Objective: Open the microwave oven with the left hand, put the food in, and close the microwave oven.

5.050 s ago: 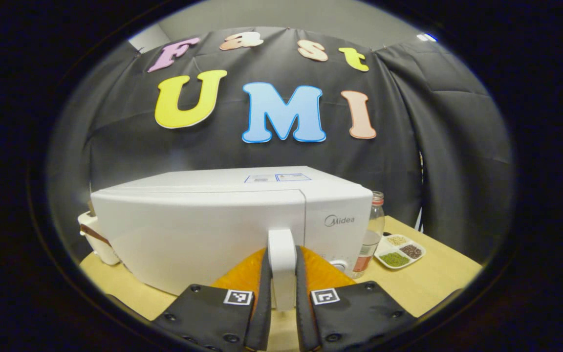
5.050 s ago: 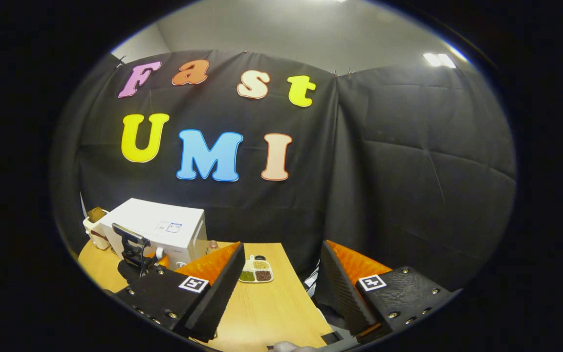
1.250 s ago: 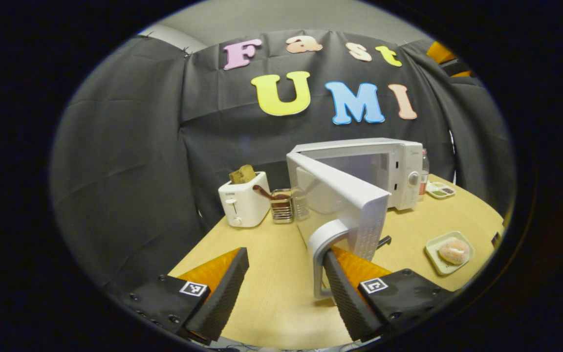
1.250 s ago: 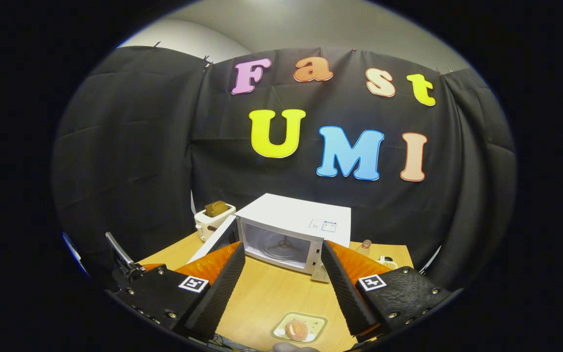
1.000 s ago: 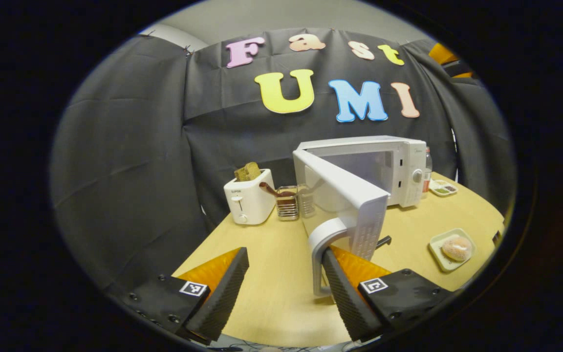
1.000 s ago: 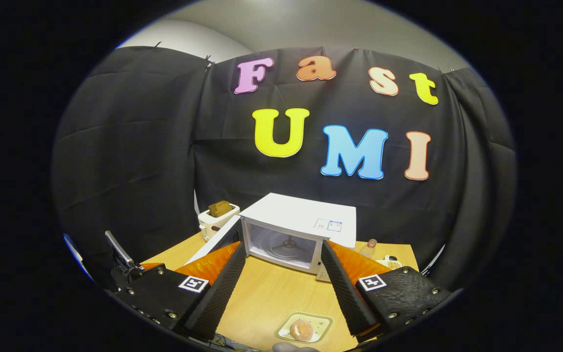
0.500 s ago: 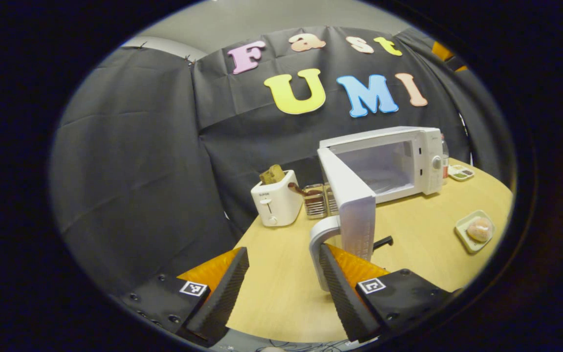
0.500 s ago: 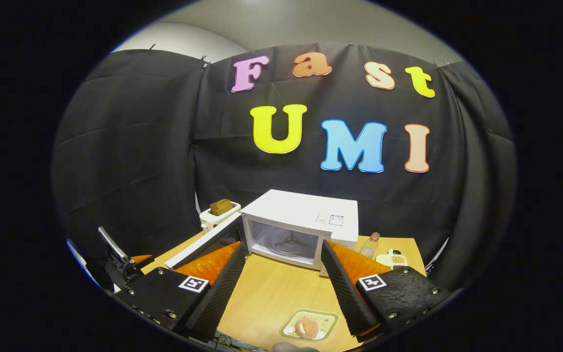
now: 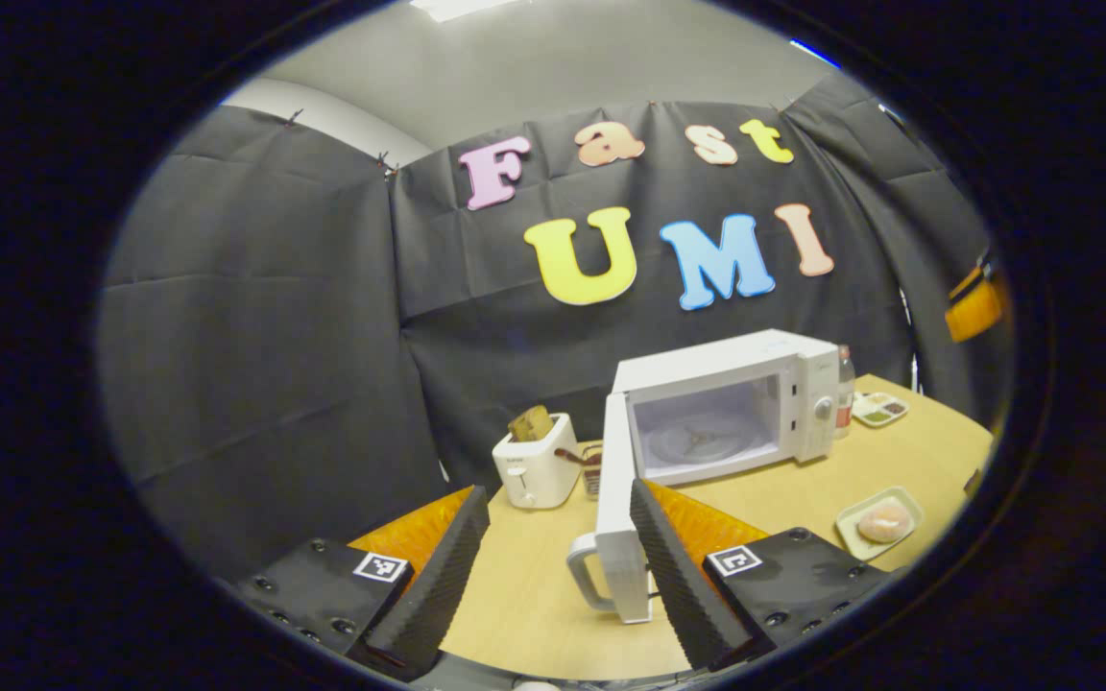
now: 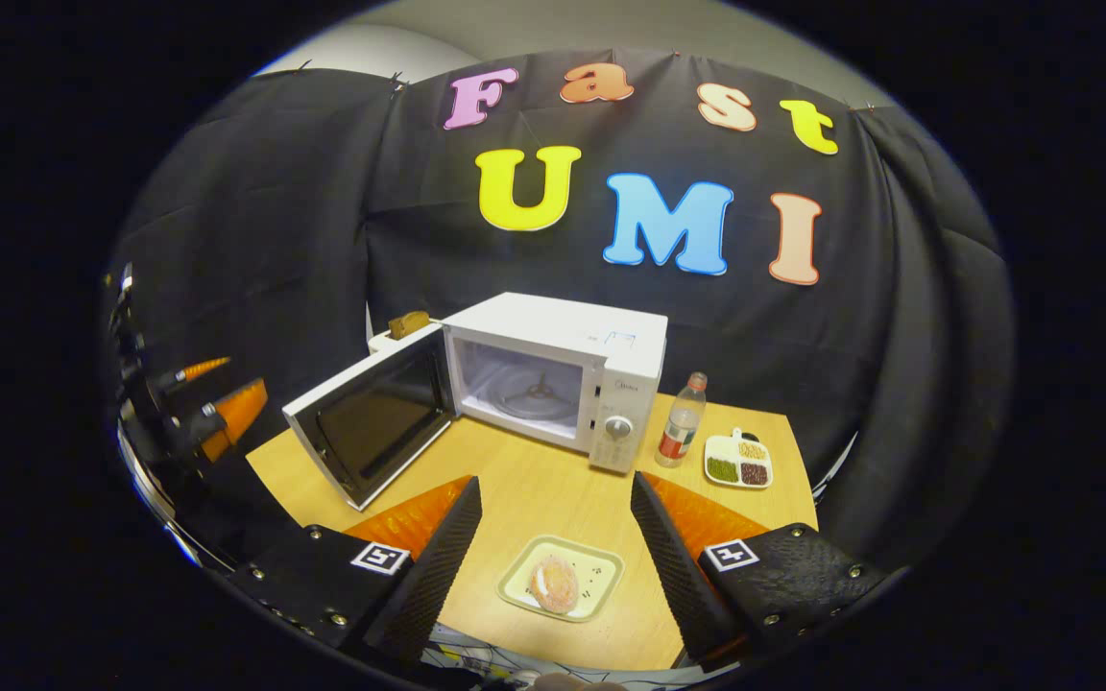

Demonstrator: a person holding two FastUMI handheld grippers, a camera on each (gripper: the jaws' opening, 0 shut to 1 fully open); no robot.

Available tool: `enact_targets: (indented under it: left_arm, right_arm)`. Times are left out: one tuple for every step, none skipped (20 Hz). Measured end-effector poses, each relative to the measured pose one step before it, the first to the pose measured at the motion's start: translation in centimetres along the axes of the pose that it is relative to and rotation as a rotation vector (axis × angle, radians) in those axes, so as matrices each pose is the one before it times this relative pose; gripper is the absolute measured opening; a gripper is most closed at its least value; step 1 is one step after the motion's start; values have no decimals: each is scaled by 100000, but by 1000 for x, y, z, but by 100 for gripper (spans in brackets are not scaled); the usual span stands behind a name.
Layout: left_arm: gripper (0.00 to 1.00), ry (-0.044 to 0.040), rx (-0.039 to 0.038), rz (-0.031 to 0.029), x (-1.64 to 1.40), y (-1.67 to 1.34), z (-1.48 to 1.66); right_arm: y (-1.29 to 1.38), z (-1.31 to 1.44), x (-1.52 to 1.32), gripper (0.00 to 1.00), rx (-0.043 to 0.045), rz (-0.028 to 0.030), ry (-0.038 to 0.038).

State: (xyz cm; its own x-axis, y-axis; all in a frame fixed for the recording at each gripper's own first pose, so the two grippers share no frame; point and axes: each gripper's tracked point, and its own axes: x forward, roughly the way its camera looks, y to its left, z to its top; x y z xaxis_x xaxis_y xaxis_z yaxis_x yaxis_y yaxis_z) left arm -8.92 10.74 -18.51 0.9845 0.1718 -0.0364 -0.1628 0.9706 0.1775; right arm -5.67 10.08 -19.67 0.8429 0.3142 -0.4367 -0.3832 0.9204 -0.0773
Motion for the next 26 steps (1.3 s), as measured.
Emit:
enact_targets:
  left_arm:
    - [100,-1268,-556,-1079,-439,-1112,1636]
    - [100,-798,-542,-1039,-494,-1124,1320]
    - [100,-925,266,-523,-405,-1011,1482]
    - [100,-1099,689,-845,-149,-1059,1387]
    - [97,-726,308,-680,-200,-1000,1205]
    - [97,-451,-151,-907,-144,-1029,908]
    - [100,-546,-710,-1252,-160,-1010,1052]
    - [94,-491,-144,-208,-229,-677,747]
    - [100,-671,-223,-664,-105,-628,685]
    - [100,4,179,204,145,-298,408]
    - [100,-250,467,329,112,-78,443]
    - [100,-181,314,26,-34,-195,309]
    - [100,21,-85,-15,86,-64,252]
    - [100,123,93,-205,165,-105,187]
    - [94,594,633,275,160,79,110]
    - [94,811,995,182,315,212,-224]
    - [97,195,453,45,173,83,31]
    - [100,451,-68,-140,269,166,-24]
    - [100,310,-56,-41,214,130,-45]
    - [100,652,-50,116,296,262,-161]
    - [97,294,-65,-20,266,238,-43]
    - [100,306,45,238,202,349,-157]
    - [100,441,-120,167,273,274,-237]
    - [100,226,-439,2,193,126,-175]
    - [100,529,-516,18,259,211,-275]
    - [100,489,-525,114,169,258,-358]
  right_arm:
    - [-624,-1710,-129,96,-1379,-414,1828]
    - [-439,-1706,-25,96,-1259,20,1124]
    - [-236,-1668,220,96,-645,773,1931]
    - [59,-1784,498,96,-619,1034,1702]
    - [143,-1501,567,96,-365,1853,1263]
    - [404,-1545,588,96,369,2250,2052]
    - [268,-1246,781,96,641,2049,1442]
    - [67,-1171,722,96,-54,883,1610]
    - [-16,-1109,901,96,-1068,-41,1131]
    - [-118,-962,991,96,-1397,-321,1758]
    - [10,-876,1227,96,-1227,-162,1945]
    - [6,-500,1167,96,-986,45,1094]
    - [-109,-449,1195,96,-897,-44,1681]
    - [-28,-422,1239,96,-455,355,1532]
    - [355,-254,1224,96,35,1509,514]
    - [5,-248,1130,96,-451,-119,1351]
    - [-14,-303,903,96,-752,29,1702]
    - [113,-272,957,96,-300,271,1582]
    - [64,-214,837,96,-92,71,1631]
    - [8,-74,760,96,-242,-181,931]
    - [-18,-157,624,96,-377,-565,1282]
    - [91,-28,512,96,-181,466,977]
    - [-26,-125,555,96,-465,-111,1337]
    - [32,-31,339,96,-355,601,1484]
    - [145,-117,465,96,581,739,555]
    - [0,64,275,96,162,253,580]
